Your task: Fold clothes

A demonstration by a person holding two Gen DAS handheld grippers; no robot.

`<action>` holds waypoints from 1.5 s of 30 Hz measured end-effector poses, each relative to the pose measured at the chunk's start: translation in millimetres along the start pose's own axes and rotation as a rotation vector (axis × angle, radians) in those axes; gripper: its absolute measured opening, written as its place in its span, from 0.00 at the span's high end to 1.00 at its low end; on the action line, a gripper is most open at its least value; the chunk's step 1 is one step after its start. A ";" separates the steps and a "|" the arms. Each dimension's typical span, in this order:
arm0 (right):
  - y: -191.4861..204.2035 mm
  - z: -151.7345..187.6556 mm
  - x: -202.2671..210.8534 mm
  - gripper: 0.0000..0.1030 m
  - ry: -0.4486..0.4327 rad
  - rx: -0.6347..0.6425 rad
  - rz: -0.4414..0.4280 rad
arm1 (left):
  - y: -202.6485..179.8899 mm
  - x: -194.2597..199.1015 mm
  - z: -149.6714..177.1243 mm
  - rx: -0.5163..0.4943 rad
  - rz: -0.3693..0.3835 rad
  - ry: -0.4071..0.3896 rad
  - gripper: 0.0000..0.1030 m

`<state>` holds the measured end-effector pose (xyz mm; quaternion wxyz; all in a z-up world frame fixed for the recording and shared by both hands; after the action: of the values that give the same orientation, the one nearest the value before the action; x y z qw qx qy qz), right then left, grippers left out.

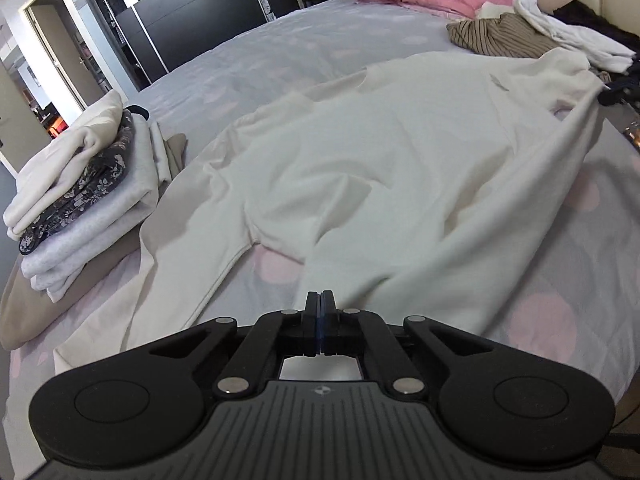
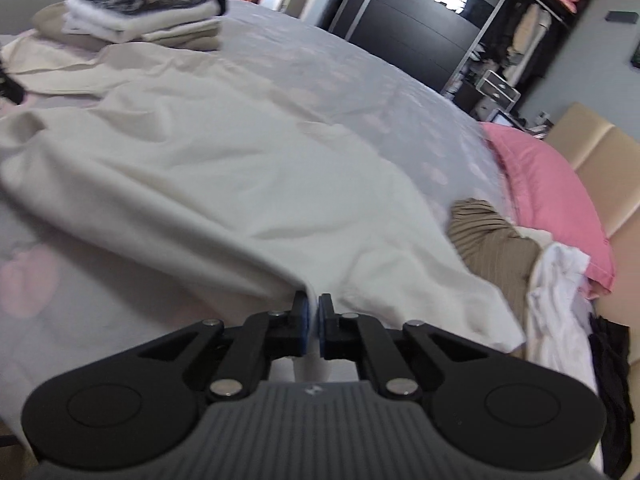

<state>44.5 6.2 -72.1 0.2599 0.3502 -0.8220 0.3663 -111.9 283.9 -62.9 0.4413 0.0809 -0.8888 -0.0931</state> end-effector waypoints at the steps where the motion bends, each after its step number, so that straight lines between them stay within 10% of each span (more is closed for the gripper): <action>1: -9.5 -1.1 -7.5 0.95 0.010 -0.014 -0.007 | -0.8 -0.7 0.2 -0.001 0.009 -0.001 1.00; 10: -20.5 -8.3 -79.5 0.95 0.093 -0.003 -0.098 | -41.2 2.7 17.7 -0.110 0.143 0.009 0.97; 14: -19.1 -7.0 -99.8 0.95 0.133 -0.041 -0.117 | -65.1 -4.3 34.5 -0.196 0.193 0.059 0.60; 25: -24.5 -3.2 -111.1 0.94 0.196 -0.191 -0.149 | -84.2 -34.3 61.0 -0.269 0.204 0.194 0.58; 28: -25.9 -1.3 -111.2 0.94 0.186 -0.202 -0.156 | -77.4 -36.4 57.6 -0.226 0.195 0.202 0.60; 33: -34.5 -2.0 -106.2 0.94 0.183 -0.255 -0.186 | -65.0 -34.6 47.5 -0.142 0.180 0.192 0.96; 40: -49.0 -8.0 -83.3 0.94 0.166 -0.308 -0.238 | -7.6 -20.7 -7.1 0.068 0.187 0.090 0.97; 45: -53.6 -26.8 -91.4 0.94 0.125 -0.305 -0.227 | 24.8 -40.5 -57.8 0.039 0.108 0.034 0.97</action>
<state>146.8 36.4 -96.0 0.4001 0.3739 -0.8054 0.2269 -43.0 311.6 -53.8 0.4592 0.0429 -0.8859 -0.0502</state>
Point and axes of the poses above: each gripper's, at about its wrist camera, not at the fingertips, and x roughly against the way its jaws point, y to its left, z to its underside, the point moved 6 cm from there along -x, roughly the way its jaws point, and after that the axes turned 3 degrees about x, right-handed, at the moved point
